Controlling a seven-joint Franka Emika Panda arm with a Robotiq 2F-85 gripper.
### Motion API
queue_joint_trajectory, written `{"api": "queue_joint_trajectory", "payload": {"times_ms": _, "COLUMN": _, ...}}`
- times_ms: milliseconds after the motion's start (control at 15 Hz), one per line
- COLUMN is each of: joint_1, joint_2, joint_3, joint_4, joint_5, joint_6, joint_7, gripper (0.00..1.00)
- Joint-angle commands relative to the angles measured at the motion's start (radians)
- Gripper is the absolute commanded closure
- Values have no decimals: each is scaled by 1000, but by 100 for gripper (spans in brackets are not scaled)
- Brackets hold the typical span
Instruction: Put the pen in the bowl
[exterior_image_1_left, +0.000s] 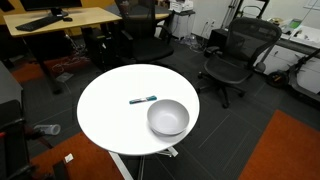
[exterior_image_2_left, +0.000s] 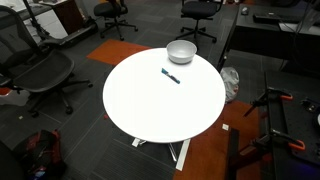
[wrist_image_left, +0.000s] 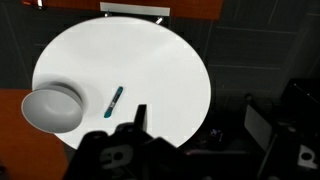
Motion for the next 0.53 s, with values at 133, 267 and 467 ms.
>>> {"api": "queue_joint_trajectory", "payload": {"times_ms": 133, "joint_1": -57, "joint_2": 190, "joint_3": -14, "joint_4": 86, "joint_5": -26, "joint_6": 95, "joint_7": 5, "gripper": 0}}
{"api": "queue_joint_trajectory", "payload": {"times_ms": 267, "joint_1": -74, "joint_2": 257, "joint_3": -21, "joint_4": 115, "joint_5": -32, "joint_6": 130, "joint_7": 8, "gripper": 0}}
{"api": "queue_joint_trajectory", "payload": {"times_ms": 467, "joint_1": -99, "joint_2": 354, "joint_3": -27, "joint_4": 154, "joint_5": -35, "joint_6": 195, "joint_7": 22, "gripper": 0}}
